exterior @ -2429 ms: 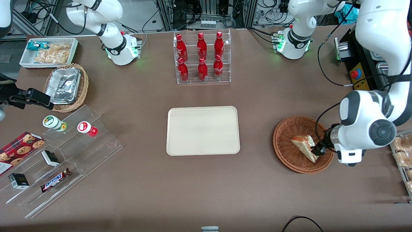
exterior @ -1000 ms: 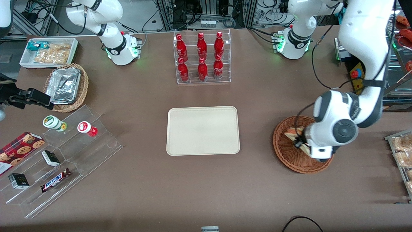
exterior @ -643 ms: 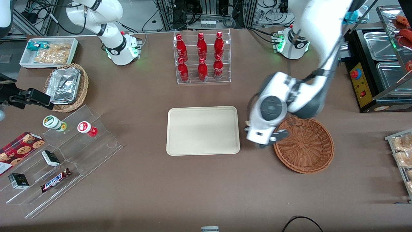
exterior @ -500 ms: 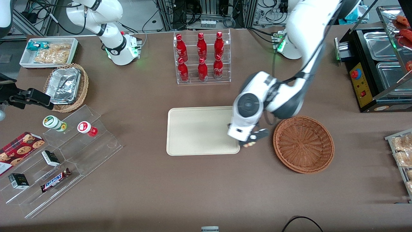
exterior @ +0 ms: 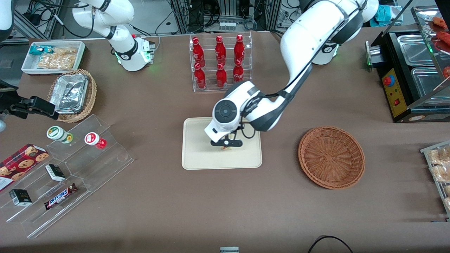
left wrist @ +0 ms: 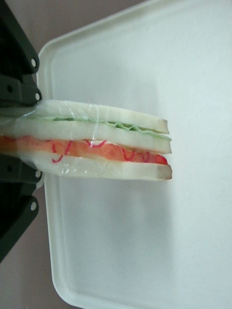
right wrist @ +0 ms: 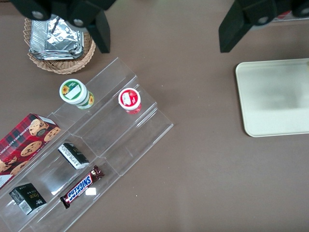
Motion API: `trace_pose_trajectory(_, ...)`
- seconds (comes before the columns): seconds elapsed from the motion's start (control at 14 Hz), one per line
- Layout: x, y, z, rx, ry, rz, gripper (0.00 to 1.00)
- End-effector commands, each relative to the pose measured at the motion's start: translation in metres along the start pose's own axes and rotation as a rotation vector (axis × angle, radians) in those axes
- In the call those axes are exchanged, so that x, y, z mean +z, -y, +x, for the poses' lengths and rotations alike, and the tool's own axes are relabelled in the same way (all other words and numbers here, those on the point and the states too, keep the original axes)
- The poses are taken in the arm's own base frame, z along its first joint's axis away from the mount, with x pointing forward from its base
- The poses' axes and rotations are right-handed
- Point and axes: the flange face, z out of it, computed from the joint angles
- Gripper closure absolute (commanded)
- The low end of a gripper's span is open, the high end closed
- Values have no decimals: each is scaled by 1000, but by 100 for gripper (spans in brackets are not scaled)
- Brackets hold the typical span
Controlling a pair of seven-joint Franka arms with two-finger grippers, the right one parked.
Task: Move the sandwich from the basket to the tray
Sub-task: 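Carry the sandwich with the left gripper over the cream tray, then lower the sandwich onto the tray and open the left gripper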
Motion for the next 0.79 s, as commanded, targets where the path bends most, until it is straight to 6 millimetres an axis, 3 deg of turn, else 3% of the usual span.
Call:
trace_pose_trajectory(0.0,20,-18,5,7,-3,-30,69)
trace_pose_trajectory(0.14,34,-19,12,-31,-27,-45,69)
trace_pose_trajectory(0.29,34,-20,18,-43,-62,-75,69)
trace_pose_trajectory(0.43,45,-7,33,-68,-89,-51,69)
trace_pose_trajectory(0.57,61,-9,31,-87,-92,-18,67)
trace_pose_trajectory(0.64,62,-9,30,-93,-90,-13,61)
trace_pose_trajectory(0.71,61,-9,30,-94,-89,-12,36)
